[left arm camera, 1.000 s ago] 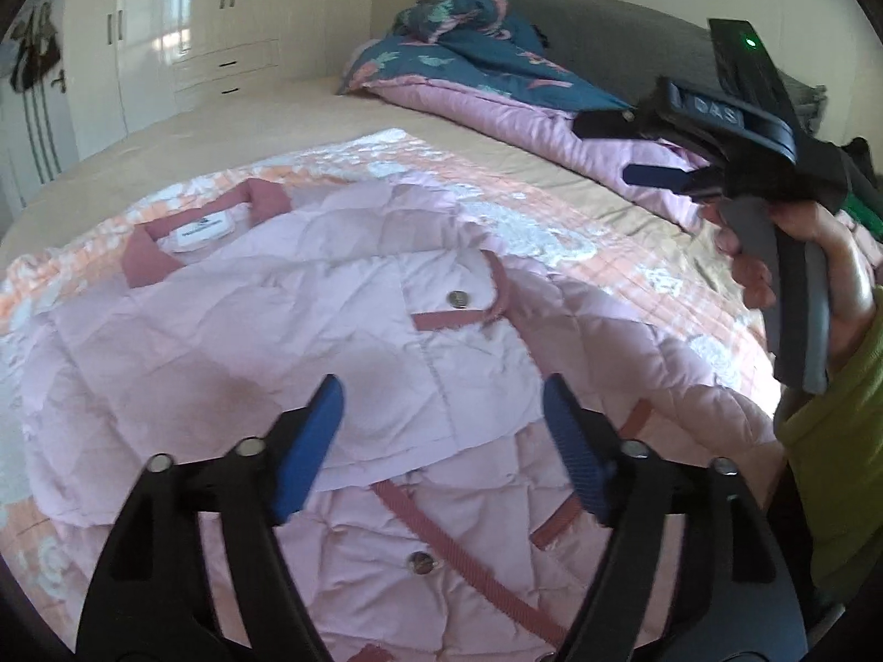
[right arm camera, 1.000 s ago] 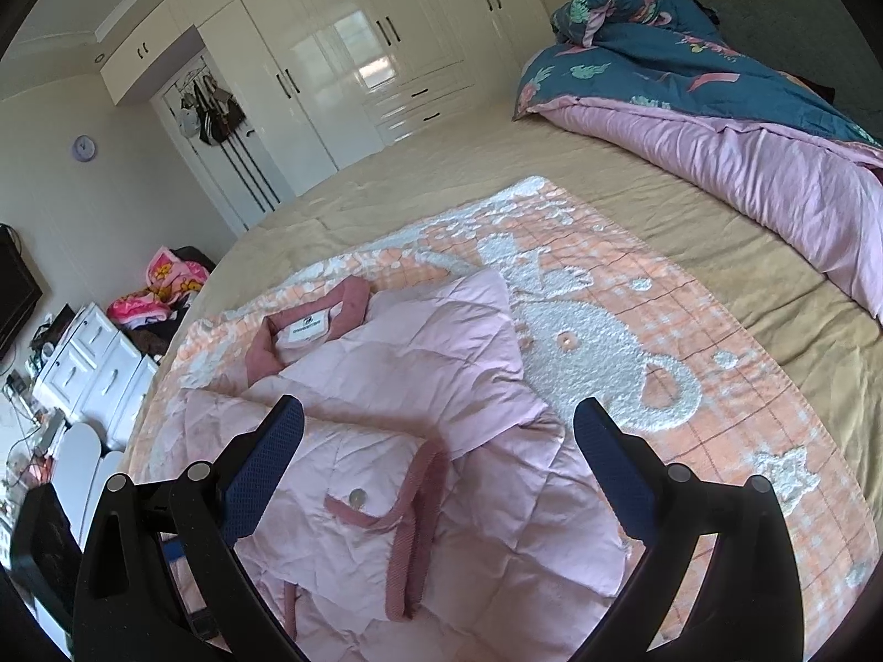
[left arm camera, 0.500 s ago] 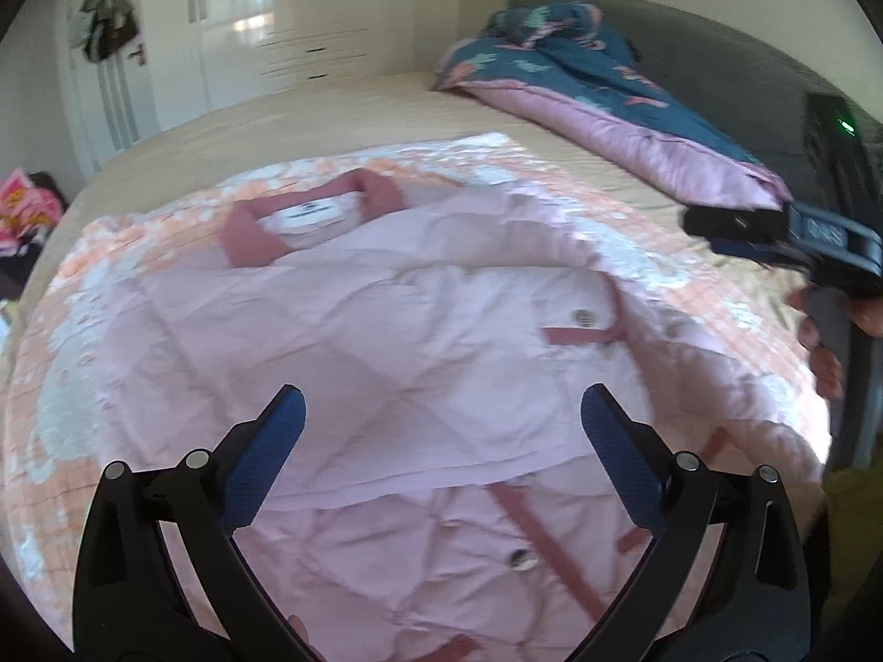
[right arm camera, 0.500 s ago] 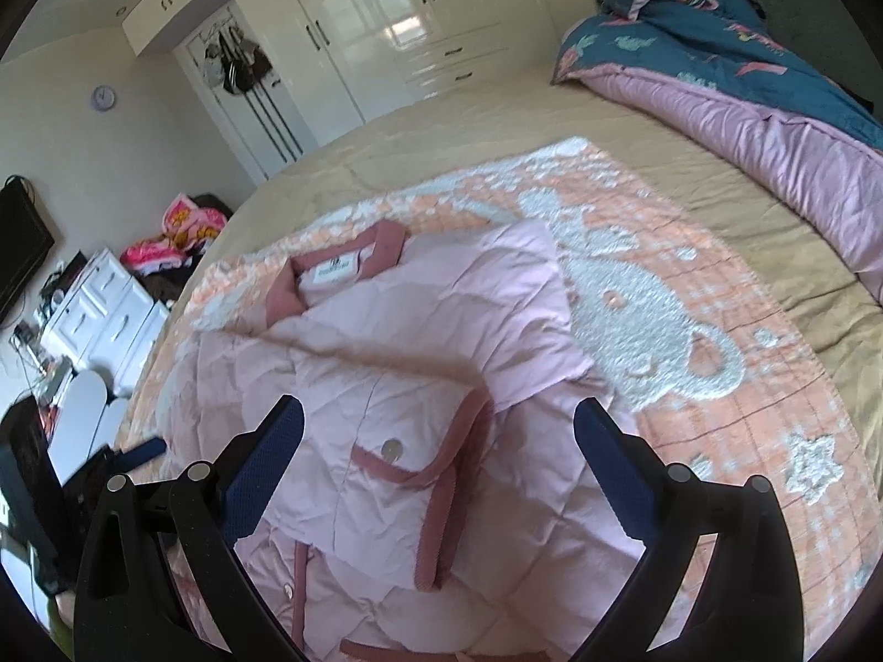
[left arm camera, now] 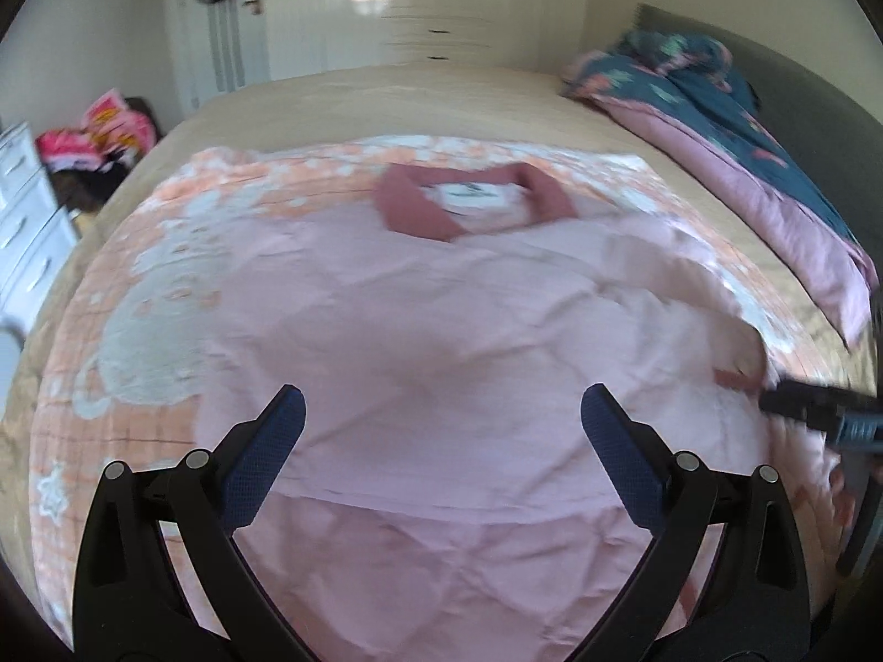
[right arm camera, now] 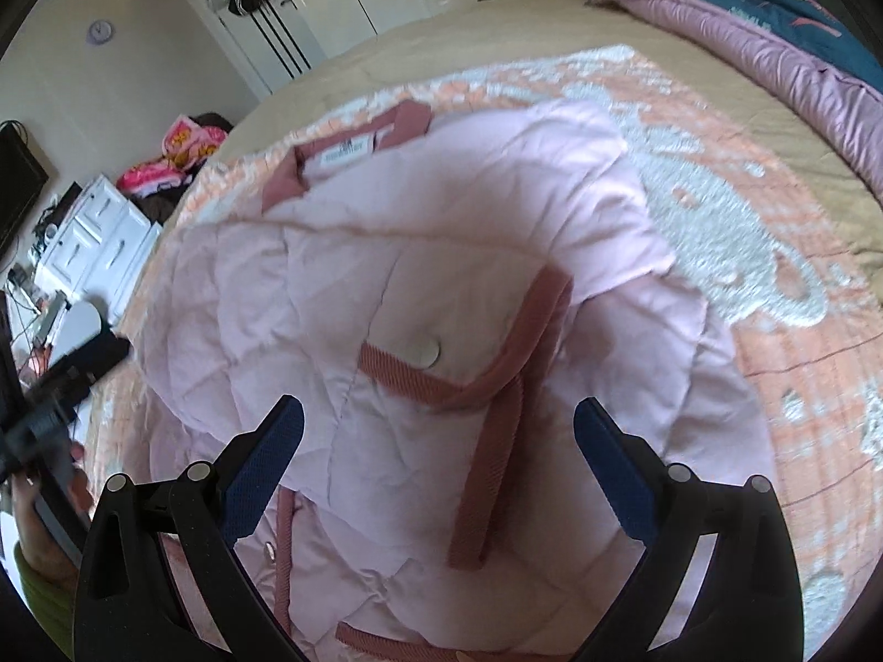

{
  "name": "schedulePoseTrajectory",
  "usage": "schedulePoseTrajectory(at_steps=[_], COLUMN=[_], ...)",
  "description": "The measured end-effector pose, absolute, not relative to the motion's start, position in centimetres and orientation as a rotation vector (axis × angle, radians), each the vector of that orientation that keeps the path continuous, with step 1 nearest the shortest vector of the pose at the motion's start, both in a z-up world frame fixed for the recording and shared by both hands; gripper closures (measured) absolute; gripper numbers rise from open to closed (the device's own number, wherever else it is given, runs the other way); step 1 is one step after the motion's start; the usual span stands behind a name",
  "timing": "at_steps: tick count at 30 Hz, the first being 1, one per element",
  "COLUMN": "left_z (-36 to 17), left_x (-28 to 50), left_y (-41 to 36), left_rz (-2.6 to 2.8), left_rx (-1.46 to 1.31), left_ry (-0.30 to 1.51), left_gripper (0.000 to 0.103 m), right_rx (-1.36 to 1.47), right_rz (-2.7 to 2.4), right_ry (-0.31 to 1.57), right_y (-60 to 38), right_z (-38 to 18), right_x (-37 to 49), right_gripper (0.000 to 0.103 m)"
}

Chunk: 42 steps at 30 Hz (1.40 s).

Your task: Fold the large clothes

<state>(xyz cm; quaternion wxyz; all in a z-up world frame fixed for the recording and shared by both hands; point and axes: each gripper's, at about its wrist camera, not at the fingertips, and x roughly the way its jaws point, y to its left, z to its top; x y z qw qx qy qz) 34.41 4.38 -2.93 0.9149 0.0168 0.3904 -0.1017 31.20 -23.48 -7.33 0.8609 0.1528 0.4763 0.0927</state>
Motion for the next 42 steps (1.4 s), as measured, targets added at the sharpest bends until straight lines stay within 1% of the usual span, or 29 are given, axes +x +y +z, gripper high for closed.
schedulePoseTrajectory(at_steps=[7,12,13,14,16,18,20,23,25,26,27,28,30,33,38,42], left_z=[-2.4,-2.1,-2.1,-2.1,-2.1,-2.1,-2.0,-1.9,-1.8,-1.7,-1.5,-1.3,-1.1,-1.0,-1.1,-1.5], left_x=[35.4,35.5,35.6,35.6,35.8,35.9,35.9,36.1,36.1,36.1,36.2,36.2,36.4,36.8,37.7,38.5], left_y=[8.9,10.8,11.1,11.3,11.6,12.0,12.4,13.1,13.5,13.9,14.1,14.4,14.7,14.9,15.1,14.6], left_rz=[-0.124,-0.093,-0.087,-0.086,-0.084,-0.082,-0.08,-0.078,-0.078,-0.081,-0.081,-0.081,-0.082,-0.077,-0.062,-0.083], left_rx=[-0.077,-0.133,-0.145,-0.152,-0.161,-0.174,-0.186,-0.214,-0.24,-0.256,-0.266,-0.28,-0.302,-0.303,-0.318,-0.34], left_ry=[0.797,0.786,0.786,0.787,0.787,0.786,0.783,0.783,0.78,0.776,0.772,0.766,0.752,0.747,0.743,0.747], left_gripper=[0.009,0.009,0.009,0.009,0.009,0.009,0.009,0.009,0.009,0.009,0.009,0.009,0.009,0.009,0.009,0.009], right_rx=[0.33,0.41,0.414,0.412,0.402,0.378,0.338,0.264,0.14,0.095,0.039,0.017,-0.026,-0.084,-0.161,-0.174], right_rz=[0.19,0.189,0.192,0.199,0.225,0.237,0.248,0.285,0.317,0.326,0.337,0.352,0.355,0.345,0.326,0.292], right_ry=[1.04,1.012,1.004,0.997,0.988,0.973,0.942,0.839,0.734,0.692,0.633,0.597,0.538,0.498,0.447,0.446], right_y=[-23.0,-23.8,-23.8,-23.8,-23.3,-22.7,-22.1,-21.3,-19.9,-19.5,-18.9,-18.7,-18.2,-17.7,-17.5,-18.3], right_z=[-9.9,-10.4,-10.3,-10.3,-10.1,-9.9,-9.2,-7.2,-4.6,-3.4,-1.7,-0.6,2.0,4.9,7.9,8.3], right_x=[31.6,31.8,31.7,31.7,31.6,31.6,31.4,30.7,29.8,29.6,29.3,29.3,29.5,31.1,34.2,37.2], right_gripper=[0.005,0.005,0.006,0.014,0.023,0.038,0.065,0.082,0.087,0.091,0.091,0.093,0.094,0.094,0.095,0.095])
